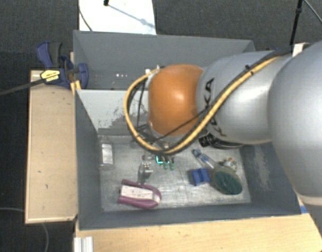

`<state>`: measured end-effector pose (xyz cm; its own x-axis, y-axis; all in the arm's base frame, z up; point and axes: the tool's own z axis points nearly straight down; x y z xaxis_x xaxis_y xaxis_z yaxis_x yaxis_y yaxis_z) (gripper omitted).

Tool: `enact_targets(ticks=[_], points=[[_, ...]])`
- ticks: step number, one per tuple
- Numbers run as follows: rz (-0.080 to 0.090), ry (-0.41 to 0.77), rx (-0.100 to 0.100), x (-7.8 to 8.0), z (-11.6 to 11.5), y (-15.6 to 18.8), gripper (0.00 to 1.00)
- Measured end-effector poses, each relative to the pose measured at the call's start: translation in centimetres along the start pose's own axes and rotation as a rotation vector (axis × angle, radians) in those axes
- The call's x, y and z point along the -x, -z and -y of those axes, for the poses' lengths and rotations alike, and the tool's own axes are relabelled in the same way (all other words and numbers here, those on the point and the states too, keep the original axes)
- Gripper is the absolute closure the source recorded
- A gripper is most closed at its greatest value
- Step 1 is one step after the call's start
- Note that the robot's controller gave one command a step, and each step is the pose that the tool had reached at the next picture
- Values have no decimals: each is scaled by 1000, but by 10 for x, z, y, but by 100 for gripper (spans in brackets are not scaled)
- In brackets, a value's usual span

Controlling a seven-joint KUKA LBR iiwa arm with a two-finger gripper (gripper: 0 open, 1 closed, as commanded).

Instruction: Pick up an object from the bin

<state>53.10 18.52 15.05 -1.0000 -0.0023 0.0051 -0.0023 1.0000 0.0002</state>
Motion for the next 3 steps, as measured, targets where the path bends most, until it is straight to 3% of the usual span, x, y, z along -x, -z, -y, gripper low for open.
enact_targets(ticks=[1, 2, 3], points=[[21, 125, 8, -33, 22, -61, 0], [28, 28, 5, -45, 19, -67, 0], [-4, 29, -1, -52, 18, -67, 100]])
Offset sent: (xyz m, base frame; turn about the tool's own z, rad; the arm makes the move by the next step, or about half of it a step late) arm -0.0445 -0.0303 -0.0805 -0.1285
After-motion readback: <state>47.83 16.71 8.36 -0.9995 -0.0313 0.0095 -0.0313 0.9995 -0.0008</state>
